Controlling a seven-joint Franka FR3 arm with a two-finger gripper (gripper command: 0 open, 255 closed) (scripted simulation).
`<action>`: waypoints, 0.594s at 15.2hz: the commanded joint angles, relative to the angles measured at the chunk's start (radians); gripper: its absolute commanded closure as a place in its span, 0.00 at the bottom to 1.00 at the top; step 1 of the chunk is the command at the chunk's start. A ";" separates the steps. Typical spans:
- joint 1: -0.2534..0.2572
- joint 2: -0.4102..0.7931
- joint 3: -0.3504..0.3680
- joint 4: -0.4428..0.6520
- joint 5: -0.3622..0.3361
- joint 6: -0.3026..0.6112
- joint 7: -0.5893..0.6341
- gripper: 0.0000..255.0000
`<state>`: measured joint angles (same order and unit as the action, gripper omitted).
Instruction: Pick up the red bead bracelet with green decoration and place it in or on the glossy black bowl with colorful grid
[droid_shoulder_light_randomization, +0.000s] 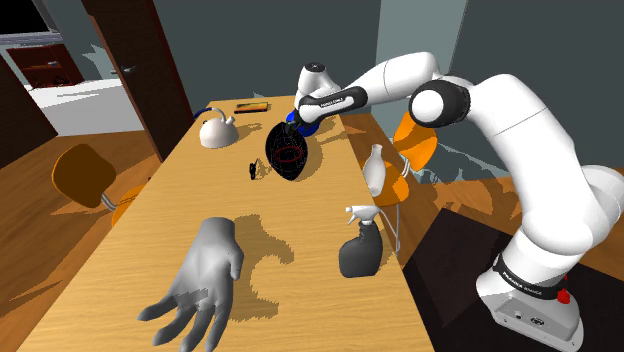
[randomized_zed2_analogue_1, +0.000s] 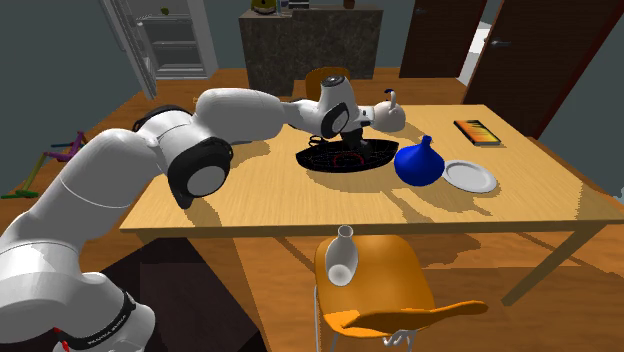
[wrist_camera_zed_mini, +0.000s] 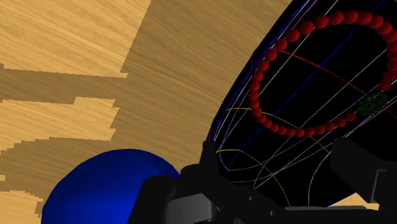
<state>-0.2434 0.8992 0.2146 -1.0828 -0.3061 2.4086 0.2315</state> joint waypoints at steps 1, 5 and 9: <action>0.000 0.000 0.000 0.000 0.000 0.000 0.000 0.00; -0.011 -0.078 0.008 -0.077 0.004 -0.002 0.005 0.00; -0.021 -0.143 0.015 -0.134 0.009 -0.010 0.007 0.00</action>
<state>-0.2643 0.7628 0.2290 -1.2125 -0.2975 2.4014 0.2380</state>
